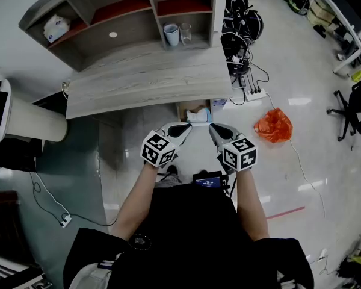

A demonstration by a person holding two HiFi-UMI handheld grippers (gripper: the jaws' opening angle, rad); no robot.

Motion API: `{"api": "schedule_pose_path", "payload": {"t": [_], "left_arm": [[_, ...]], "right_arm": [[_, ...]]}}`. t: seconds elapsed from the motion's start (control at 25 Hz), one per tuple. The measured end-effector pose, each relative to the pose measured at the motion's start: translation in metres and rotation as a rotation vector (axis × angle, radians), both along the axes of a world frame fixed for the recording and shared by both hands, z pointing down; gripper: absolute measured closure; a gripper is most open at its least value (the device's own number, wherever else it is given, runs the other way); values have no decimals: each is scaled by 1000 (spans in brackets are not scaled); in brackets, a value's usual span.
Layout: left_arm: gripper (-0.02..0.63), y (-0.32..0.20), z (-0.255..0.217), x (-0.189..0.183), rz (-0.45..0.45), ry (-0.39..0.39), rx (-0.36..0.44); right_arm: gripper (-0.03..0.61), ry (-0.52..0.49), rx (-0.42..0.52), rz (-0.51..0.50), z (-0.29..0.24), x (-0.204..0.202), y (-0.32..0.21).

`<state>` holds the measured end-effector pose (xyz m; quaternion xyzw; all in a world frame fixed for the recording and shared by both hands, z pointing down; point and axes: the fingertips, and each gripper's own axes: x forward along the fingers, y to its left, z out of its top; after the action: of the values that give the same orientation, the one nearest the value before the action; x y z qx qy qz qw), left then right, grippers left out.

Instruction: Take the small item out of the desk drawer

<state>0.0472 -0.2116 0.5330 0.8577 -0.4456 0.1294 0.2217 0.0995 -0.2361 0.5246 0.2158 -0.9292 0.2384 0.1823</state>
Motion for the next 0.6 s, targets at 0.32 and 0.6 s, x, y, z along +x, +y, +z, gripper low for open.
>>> {"api": "schedule_pose_path", "payload": {"t": [0.32, 0.6], "left_arm": [[614, 9, 13, -6, -86, -1, -19], [612, 0, 32, -17, -100, 17, -50]], "right_arm": [[580, 13, -8, -64, 15, 1, -1], [580, 107, 13, -125, 39, -12, -7]]}}
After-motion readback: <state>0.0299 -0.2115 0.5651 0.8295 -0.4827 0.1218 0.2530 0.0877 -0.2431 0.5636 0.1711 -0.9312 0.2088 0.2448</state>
